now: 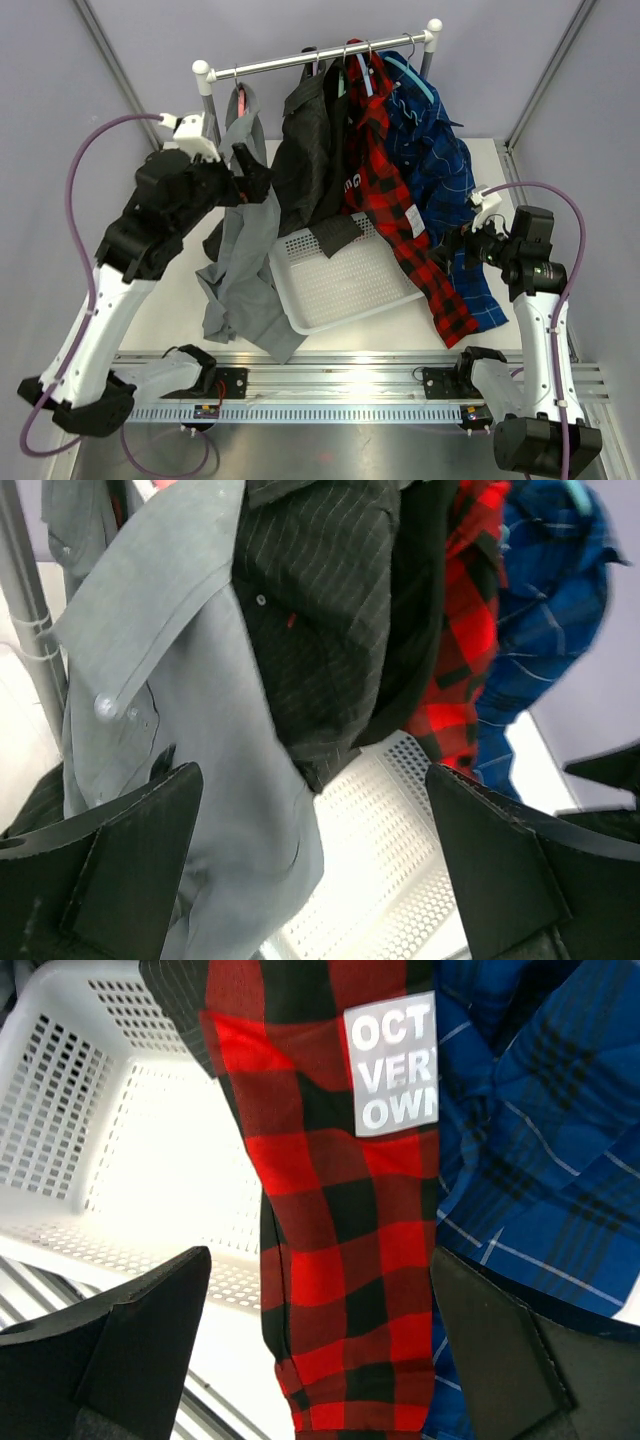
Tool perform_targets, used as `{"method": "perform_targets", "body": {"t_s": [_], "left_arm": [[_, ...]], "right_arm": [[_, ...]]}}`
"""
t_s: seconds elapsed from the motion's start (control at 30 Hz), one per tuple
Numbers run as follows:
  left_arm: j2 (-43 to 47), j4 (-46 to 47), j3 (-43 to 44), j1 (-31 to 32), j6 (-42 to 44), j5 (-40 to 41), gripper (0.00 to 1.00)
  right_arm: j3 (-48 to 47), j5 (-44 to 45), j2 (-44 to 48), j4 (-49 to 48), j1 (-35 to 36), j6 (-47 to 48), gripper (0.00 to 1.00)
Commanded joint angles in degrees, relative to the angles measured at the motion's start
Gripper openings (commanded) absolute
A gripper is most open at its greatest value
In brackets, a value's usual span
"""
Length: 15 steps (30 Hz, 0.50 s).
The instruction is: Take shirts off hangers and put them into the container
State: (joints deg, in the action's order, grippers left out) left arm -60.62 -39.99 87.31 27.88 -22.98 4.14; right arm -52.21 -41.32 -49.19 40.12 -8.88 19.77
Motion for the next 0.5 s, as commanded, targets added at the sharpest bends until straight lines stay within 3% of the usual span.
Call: {"method": "perform_targets", "body": {"t_s": [0.0,0.1,0.3,0.47], "left_arm": [[-5.89,0.08,5.85,2.62,0.83,17.26,0.95],[-9.07,1.05,8.04,2.62,2.59,22.38,0.89],[-14.78,4.03,10.34,2.71,5.31,24.6,0.79],[-17.6,7.11,11.31,2.71,8.04,25.39,0.58]], "right_arm": [[1.05,-3.15,0.85,-3.12,0.18,1.41,0.99],[1.32,-3.33,1.29,-2.68,0.18,1.76,1.0],[1.49,-3.06,1.2,-2.33,0.18,2.55,0.99],[1.49,-2.8,1.64,-1.89,0.18,2.82,0.99]]}}
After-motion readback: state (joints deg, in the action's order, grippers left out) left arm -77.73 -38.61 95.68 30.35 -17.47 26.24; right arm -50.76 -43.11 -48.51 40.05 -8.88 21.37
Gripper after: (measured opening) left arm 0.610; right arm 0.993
